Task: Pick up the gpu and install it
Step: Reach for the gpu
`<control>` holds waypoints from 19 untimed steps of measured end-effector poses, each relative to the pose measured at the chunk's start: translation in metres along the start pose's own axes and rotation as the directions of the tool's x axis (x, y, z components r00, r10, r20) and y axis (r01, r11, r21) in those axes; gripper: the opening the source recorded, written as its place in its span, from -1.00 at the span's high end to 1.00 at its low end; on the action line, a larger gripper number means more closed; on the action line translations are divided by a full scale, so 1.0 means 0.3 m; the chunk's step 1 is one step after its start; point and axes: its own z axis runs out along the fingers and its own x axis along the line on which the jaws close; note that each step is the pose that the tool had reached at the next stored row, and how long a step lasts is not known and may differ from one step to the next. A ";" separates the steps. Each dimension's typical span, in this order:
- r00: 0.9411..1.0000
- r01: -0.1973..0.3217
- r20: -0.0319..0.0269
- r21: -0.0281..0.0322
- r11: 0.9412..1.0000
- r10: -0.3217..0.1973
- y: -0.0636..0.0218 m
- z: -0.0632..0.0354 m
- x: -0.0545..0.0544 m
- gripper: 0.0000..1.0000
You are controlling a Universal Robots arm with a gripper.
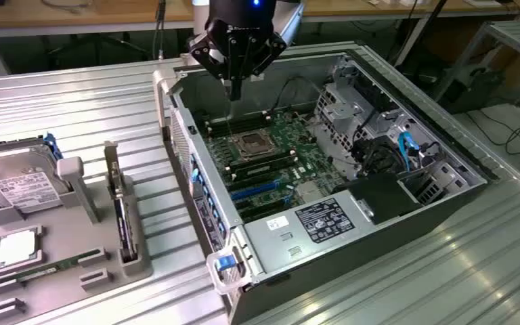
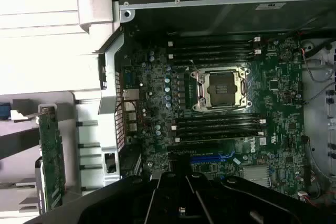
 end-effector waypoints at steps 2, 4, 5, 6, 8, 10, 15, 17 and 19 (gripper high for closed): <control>1.000 0.000 0.000 0.000 1.000 0.000 0.000 0.000 0.006 0.79; 1.000 0.000 0.000 0.000 1.000 0.000 -0.001 0.000 0.017 0.79; 1.000 0.000 0.000 0.000 1.000 0.000 -0.001 0.000 0.020 0.79; 1.000 0.000 0.000 0.000 1.000 0.000 -0.001 0.000 0.022 0.79; 1.000 0.000 0.000 0.000 1.000 0.000 -0.002 -0.001 0.029 0.79; 1.000 0.000 0.000 0.000 1.000 0.000 -0.003 -0.001 0.040 0.79; 1.000 0.000 0.000 0.000 1.000 0.000 -0.004 -0.001 0.057 0.79; 1.000 0.000 0.000 0.000 1.000 0.000 -0.004 -0.002 0.064 0.79; 1.000 0.000 0.000 0.000 1.000 0.000 -0.005 -0.002 0.071 0.79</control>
